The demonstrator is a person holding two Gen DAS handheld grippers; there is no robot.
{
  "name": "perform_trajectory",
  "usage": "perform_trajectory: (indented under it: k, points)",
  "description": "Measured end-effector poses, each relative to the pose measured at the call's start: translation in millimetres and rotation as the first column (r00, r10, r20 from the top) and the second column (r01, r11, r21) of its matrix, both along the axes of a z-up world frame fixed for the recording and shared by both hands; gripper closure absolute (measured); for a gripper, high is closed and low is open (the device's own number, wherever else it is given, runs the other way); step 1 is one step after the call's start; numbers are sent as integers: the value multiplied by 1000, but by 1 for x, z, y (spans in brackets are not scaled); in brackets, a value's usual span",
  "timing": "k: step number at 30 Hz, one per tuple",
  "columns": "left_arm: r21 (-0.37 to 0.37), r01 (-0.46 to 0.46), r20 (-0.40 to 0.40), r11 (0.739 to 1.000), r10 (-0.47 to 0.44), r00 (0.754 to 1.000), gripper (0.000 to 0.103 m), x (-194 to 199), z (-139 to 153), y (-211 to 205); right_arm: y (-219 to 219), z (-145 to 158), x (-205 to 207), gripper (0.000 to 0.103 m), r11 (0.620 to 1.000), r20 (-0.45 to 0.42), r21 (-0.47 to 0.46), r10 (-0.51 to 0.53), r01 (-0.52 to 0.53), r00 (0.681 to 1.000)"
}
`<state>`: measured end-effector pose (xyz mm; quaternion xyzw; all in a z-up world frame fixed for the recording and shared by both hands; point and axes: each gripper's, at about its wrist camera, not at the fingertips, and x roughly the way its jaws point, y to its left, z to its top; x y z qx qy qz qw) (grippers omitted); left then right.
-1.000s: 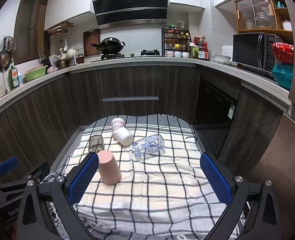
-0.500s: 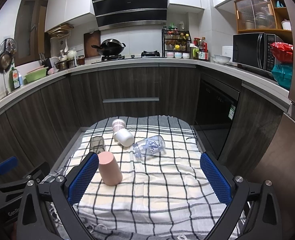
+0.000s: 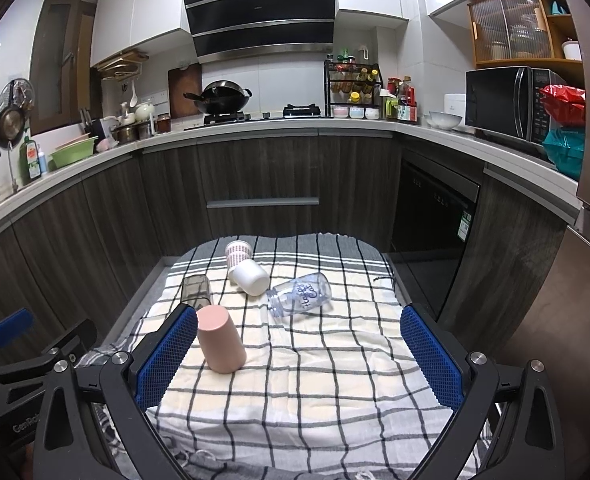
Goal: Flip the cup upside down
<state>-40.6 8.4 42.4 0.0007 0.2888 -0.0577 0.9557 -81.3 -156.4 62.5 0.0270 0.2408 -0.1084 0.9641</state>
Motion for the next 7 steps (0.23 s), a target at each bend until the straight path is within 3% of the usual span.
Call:
perform_trajectory:
  k: [7]
  points:
    - [-2,-8,-11,1000,8,1000,3,2,-3,2,-1,0,0,1,1000,-3,3,-1,1,1000]
